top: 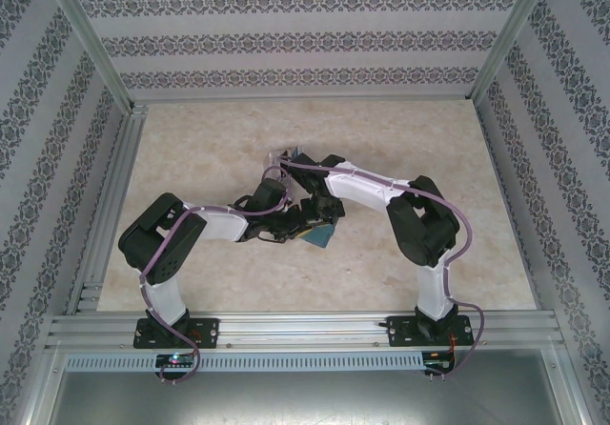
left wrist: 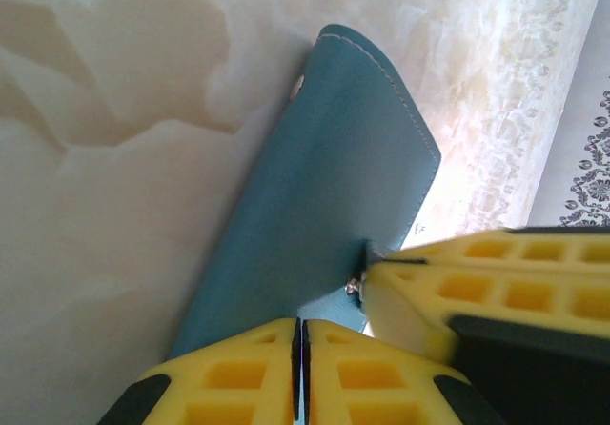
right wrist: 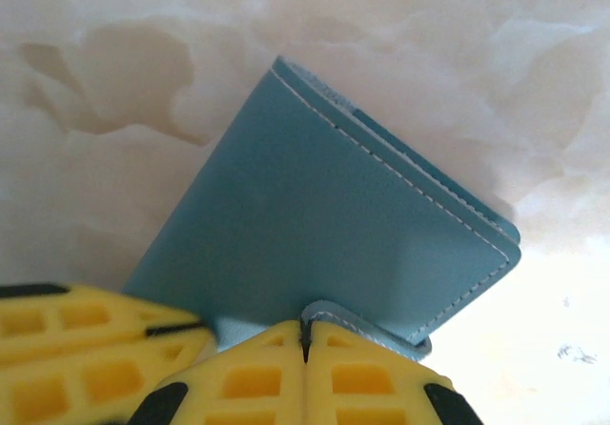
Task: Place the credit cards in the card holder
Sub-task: Close the button on the card holder.
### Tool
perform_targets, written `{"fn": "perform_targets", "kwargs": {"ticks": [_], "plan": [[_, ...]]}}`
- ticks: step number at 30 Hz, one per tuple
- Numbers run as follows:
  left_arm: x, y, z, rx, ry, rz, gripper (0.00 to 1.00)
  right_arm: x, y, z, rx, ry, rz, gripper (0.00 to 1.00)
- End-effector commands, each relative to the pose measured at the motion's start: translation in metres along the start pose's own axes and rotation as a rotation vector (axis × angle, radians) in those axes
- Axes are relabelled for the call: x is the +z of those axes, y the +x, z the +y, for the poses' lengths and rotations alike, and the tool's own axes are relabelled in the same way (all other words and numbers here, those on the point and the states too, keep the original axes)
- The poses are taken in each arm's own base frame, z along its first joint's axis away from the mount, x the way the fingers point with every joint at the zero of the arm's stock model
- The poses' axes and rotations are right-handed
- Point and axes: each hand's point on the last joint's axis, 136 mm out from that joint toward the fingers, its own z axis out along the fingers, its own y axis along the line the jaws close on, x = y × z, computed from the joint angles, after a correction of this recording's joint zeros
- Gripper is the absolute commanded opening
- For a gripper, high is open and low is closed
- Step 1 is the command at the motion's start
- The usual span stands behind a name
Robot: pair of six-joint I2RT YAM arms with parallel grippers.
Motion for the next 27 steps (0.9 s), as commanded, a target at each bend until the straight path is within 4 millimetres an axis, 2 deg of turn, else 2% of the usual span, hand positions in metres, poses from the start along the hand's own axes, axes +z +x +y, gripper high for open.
{"fn": "perform_targets", "kwargs": {"ticks": [1,8,17,22,27], "plan": [[0.003,0.009,0.005,0.023,-0.019,0.010,0.13,0.034,0.017,-0.010,0.001,0.058,0.089,0.00],[0.003,0.009,0.006,0.023,-0.021,0.007,0.13,0.040,0.017,-0.010,0.013,0.048,0.089,0.00],[0.002,0.009,0.006,0.024,-0.022,0.004,0.13,0.048,0.011,0.023,0.038,-0.122,0.094,0.00],[0.002,0.009,0.007,0.023,-0.022,0.007,0.13,0.054,0.013,0.022,0.042,-0.120,0.108,0.00],[0.002,0.009,0.007,0.023,-0.023,0.004,0.13,0.064,0.019,0.003,0.034,-0.025,0.126,0.00]]}}
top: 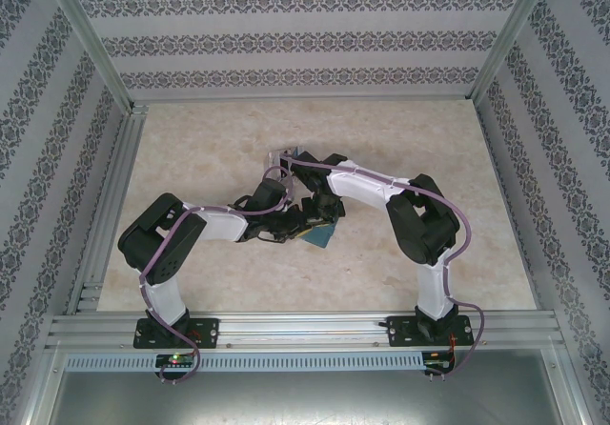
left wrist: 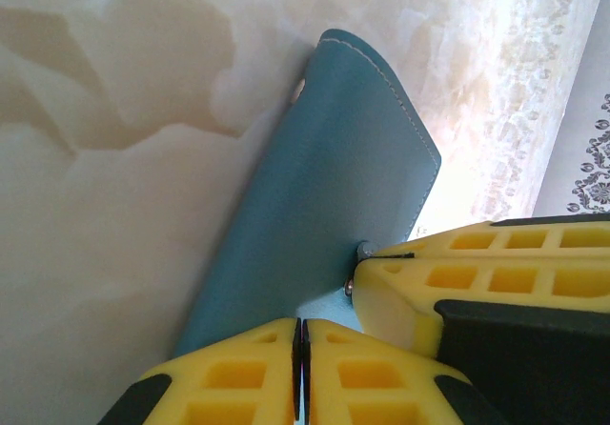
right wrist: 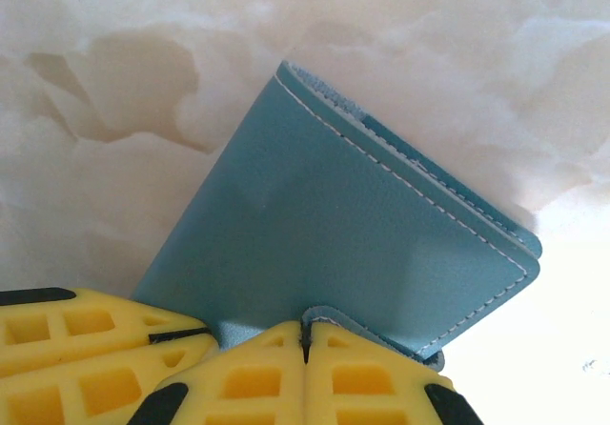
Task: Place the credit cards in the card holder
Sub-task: Close the button on the card holder.
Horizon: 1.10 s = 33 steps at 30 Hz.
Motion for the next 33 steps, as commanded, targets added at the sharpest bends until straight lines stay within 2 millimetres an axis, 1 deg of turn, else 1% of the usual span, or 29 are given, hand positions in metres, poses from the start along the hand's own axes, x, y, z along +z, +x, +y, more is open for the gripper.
{"fn": "perform_targets", "kwargs": {"ticks": [1,3,7,11,14,17,19,21,25,28,30,33], "plan": [[0.002,0.010,0.005,0.024,-0.019,0.011,0.13,0.065,0.020,-0.006,0.020,0.032,0.111,0.00],[0.002,0.010,0.005,0.026,-0.018,0.013,0.13,0.071,0.027,-0.011,0.027,0.041,0.119,0.00],[0.001,0.010,0.006,0.027,-0.024,0.009,0.13,0.083,0.043,-0.029,0.035,0.102,0.135,0.00],[0.001,0.010,0.006,0.029,-0.028,0.010,0.13,0.098,0.059,-0.044,0.061,0.120,0.155,0.00],[0.001,0.010,0.007,0.029,-0.033,0.012,0.13,0.107,0.070,-0.060,0.069,0.161,0.177,0.00],[0.001,0.010,0.007,0.027,-0.034,0.010,0.13,0.110,0.079,-0.069,0.061,0.193,0.195,0.00],[0.001,0.009,0.006,0.029,-0.037,0.010,0.13,0.109,0.083,-0.071,0.050,0.207,0.195,0.00],[0.000,0.009,0.006,0.031,-0.041,0.008,0.13,0.107,0.092,-0.072,0.031,0.223,0.205,0.00],[-0.001,0.007,0.007,0.032,-0.051,0.000,0.13,0.108,0.117,-0.073,-0.003,0.256,0.239,0.00],[-0.001,0.007,0.007,0.029,-0.053,0.000,0.13,0.110,0.138,-0.075,-0.006,0.270,0.257,0.00],[0.000,0.007,0.009,0.029,-0.059,-0.003,0.13,0.116,0.151,-0.076,-0.002,0.274,0.272,0.00],[0.002,0.007,0.010,0.027,-0.062,0.003,0.13,0.131,0.165,-0.076,-0.002,0.281,0.307,0.00]]}}
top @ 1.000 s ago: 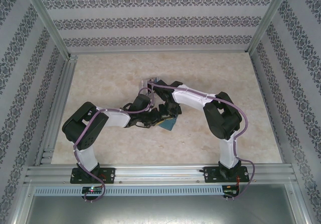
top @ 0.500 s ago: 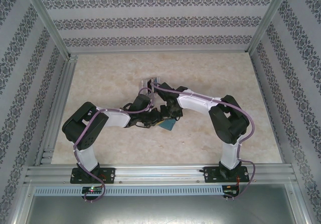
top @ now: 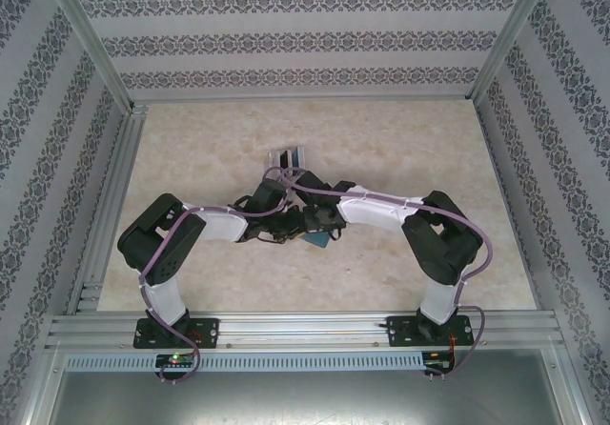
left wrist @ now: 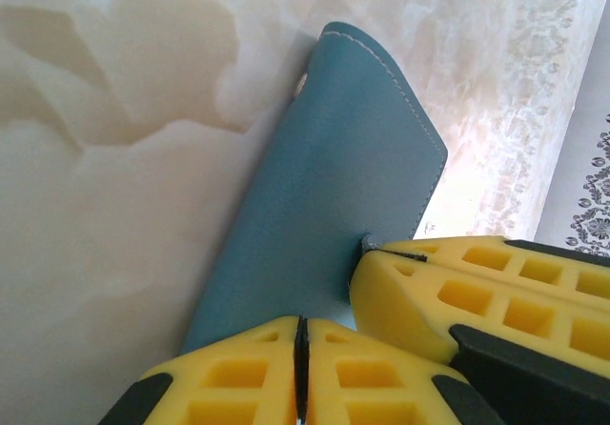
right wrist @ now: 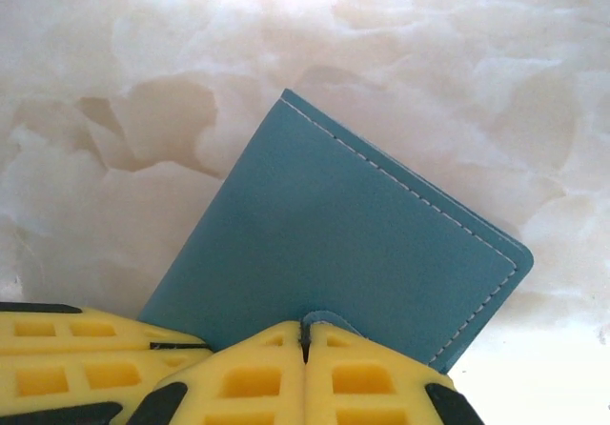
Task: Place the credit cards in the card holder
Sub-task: Close the button on the card holder, then move the card holder to the center of the table.
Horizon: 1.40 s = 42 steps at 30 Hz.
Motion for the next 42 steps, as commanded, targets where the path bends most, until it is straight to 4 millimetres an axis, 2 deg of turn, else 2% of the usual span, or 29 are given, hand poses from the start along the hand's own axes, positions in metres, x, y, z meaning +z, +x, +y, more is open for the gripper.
{"fn": "perform_targets", "kwargs": {"ticks": [1,6,12,15,19,22,25,26,30,33,38,40,42], "plan": [[0.002,0.007,0.007,0.012,-0.044,0.010,0.13,0.075,0.189,-0.075,-0.061,0.264,0.587,0.00],[-0.003,0.009,0.008,0.014,-0.051,-0.001,0.12,0.078,0.220,-0.080,-0.044,0.264,0.619,0.00],[-0.005,0.010,0.013,0.014,-0.056,-0.011,0.13,0.085,0.267,-0.095,0.004,0.269,0.653,0.00],[-0.008,0.010,0.013,0.012,-0.053,-0.012,0.13,0.091,0.267,-0.093,0.028,0.254,0.634,0.00],[-0.021,0.003,0.002,0.044,-0.058,-0.033,0.13,0.082,0.227,-0.078,0.022,0.214,0.541,0.00],[-0.040,-0.013,-0.008,0.073,-0.066,-0.082,0.14,0.069,0.184,-0.070,0.031,0.176,0.448,0.00],[-0.068,-0.032,-0.014,0.081,-0.068,-0.154,0.17,0.049,0.136,-0.062,0.034,0.129,0.328,0.06],[-0.079,-0.038,-0.015,0.086,-0.075,-0.182,0.20,0.040,0.119,-0.061,0.034,0.117,0.287,0.11],[-0.123,-0.059,-0.013,0.099,-0.122,-0.285,0.31,0.000,0.054,-0.058,0.021,0.074,0.119,0.32],[-0.154,-0.071,-0.008,0.095,-0.147,-0.355,0.35,-0.036,0.012,-0.057,0.006,0.036,-0.008,0.41],[-0.203,-0.084,0.013,0.079,-0.226,-0.481,0.38,-0.100,-0.042,-0.060,-0.032,-0.039,-0.221,0.49],[-0.224,-0.088,0.025,0.074,-0.289,-0.537,0.41,-0.126,-0.059,-0.070,-0.039,-0.039,-0.311,0.53],[-0.249,-0.093,0.037,0.082,-0.360,-0.617,0.49,-0.149,-0.072,-0.087,-0.034,-0.013,-0.404,0.57]]}}
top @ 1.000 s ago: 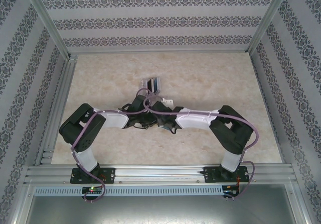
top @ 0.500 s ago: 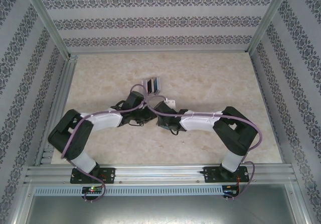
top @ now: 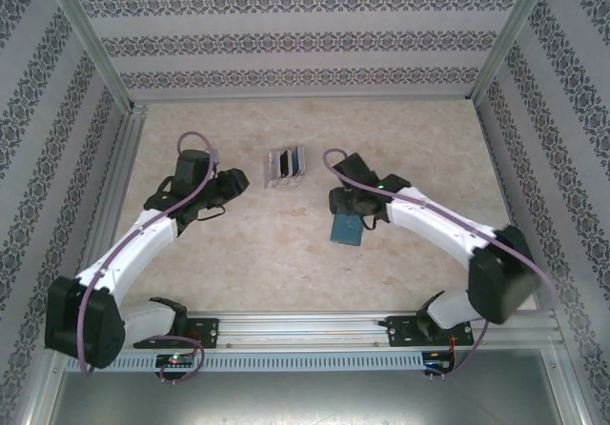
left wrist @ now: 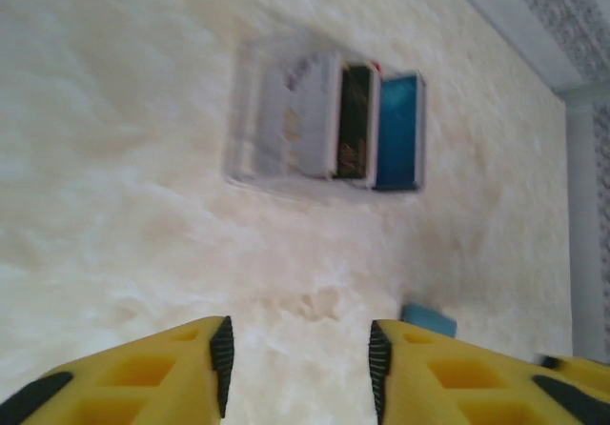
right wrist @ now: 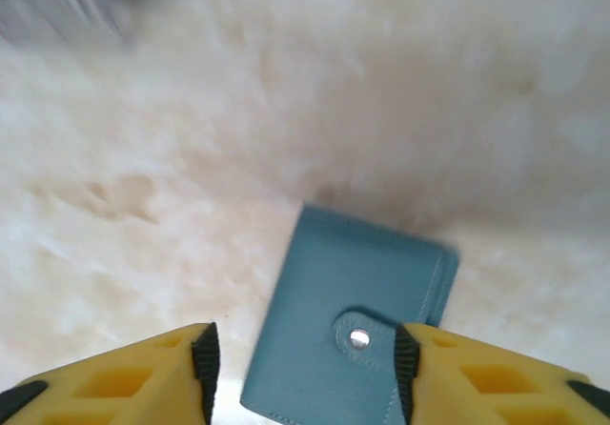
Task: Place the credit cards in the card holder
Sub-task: Move the card holder to the center of the table, then reset both arms
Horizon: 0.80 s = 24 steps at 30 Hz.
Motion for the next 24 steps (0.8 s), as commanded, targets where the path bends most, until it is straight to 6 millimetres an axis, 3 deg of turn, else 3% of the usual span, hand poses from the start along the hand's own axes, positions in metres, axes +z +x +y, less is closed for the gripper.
{"fn": "perform_targets", "kwargs": {"ticks": [1,4,9,10,12,15,18,24], "plan": [[-0.025,-0.014,0.046,0.058,-0.195,-0.092,0.53,-0.039,-0.035,-0.028,-0.068,0.057,-0.155,0.60],[-0.050,-0.039,0.074,0.077,-0.325,-0.210,0.64,-0.060,-0.053,-0.065,-0.036,0.102,-0.275,0.73],[-0.084,-0.067,0.130,0.048,-0.542,-0.402,1.00,-0.076,-0.065,-0.133,0.105,0.127,-0.484,0.90],[-0.089,-0.070,0.138,0.033,-0.563,-0.431,0.99,-0.076,-0.066,-0.146,0.128,0.151,-0.524,0.96],[-0.097,-0.075,0.159,-0.012,-0.605,-0.491,0.99,-0.076,-0.067,-0.171,0.138,0.245,-0.626,0.98],[-0.099,-0.081,0.180,-0.036,-0.636,-0.561,0.99,-0.066,-0.059,-0.189,0.081,0.340,-0.697,0.98],[-0.097,-0.088,0.186,0.015,-0.637,-0.640,1.00,-0.054,-0.053,-0.206,0.111,0.404,-0.682,0.98],[-0.082,-0.093,0.192,0.192,-0.638,-0.698,1.00,-0.021,-0.050,-0.208,0.092,0.389,-0.701,0.98]]}}
